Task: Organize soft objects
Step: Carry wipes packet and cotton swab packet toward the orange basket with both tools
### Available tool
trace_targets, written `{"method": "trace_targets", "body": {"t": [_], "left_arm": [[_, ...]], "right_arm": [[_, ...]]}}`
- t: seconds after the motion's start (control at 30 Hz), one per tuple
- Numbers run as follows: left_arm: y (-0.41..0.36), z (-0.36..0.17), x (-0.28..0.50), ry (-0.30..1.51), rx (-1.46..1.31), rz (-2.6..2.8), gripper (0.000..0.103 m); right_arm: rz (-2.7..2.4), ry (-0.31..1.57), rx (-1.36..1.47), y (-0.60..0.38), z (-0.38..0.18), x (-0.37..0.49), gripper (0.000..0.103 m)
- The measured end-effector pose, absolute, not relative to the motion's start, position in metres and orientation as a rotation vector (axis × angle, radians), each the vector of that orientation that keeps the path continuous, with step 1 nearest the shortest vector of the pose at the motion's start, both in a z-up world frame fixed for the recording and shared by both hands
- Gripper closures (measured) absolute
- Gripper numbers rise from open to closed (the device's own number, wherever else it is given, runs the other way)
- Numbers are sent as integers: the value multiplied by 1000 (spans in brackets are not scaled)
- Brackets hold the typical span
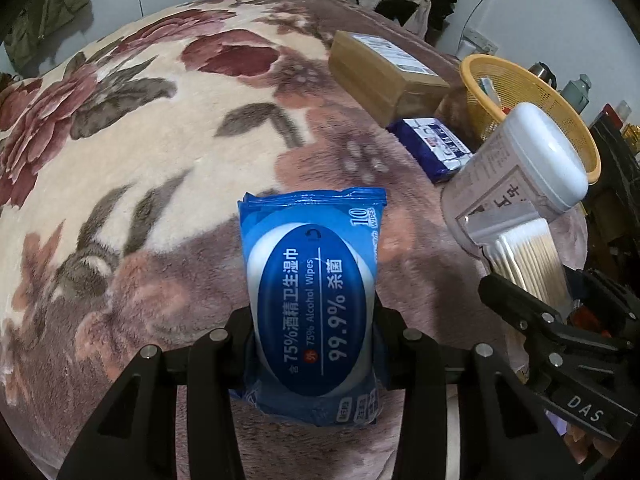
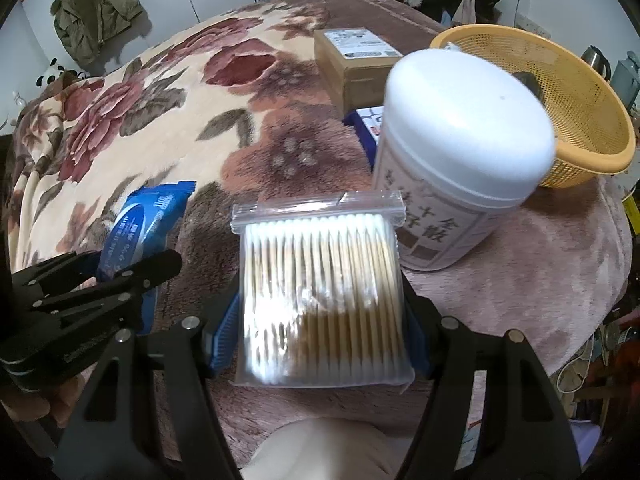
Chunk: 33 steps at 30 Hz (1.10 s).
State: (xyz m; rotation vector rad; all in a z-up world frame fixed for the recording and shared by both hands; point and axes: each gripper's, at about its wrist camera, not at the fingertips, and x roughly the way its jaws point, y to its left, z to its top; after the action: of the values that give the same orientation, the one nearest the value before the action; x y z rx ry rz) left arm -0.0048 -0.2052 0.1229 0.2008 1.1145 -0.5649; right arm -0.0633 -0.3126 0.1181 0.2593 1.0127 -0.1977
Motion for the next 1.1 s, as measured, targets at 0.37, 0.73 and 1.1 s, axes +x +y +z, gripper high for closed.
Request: {"method": "trace_targets", "body": {"t": [0.37,0.73,1.1], "left_arm": [[-219,142,-9,1088,192,-603,59],[-233,183,-13,1027,170,-654,59],[-254,213,-15,981,165,-696,59]], "right_arm": [[-195,993,264,-320,133,-70,34],[-200,927,239,-324,168,-75,35],[-225,856,244,-344,201,-80,35]]}}
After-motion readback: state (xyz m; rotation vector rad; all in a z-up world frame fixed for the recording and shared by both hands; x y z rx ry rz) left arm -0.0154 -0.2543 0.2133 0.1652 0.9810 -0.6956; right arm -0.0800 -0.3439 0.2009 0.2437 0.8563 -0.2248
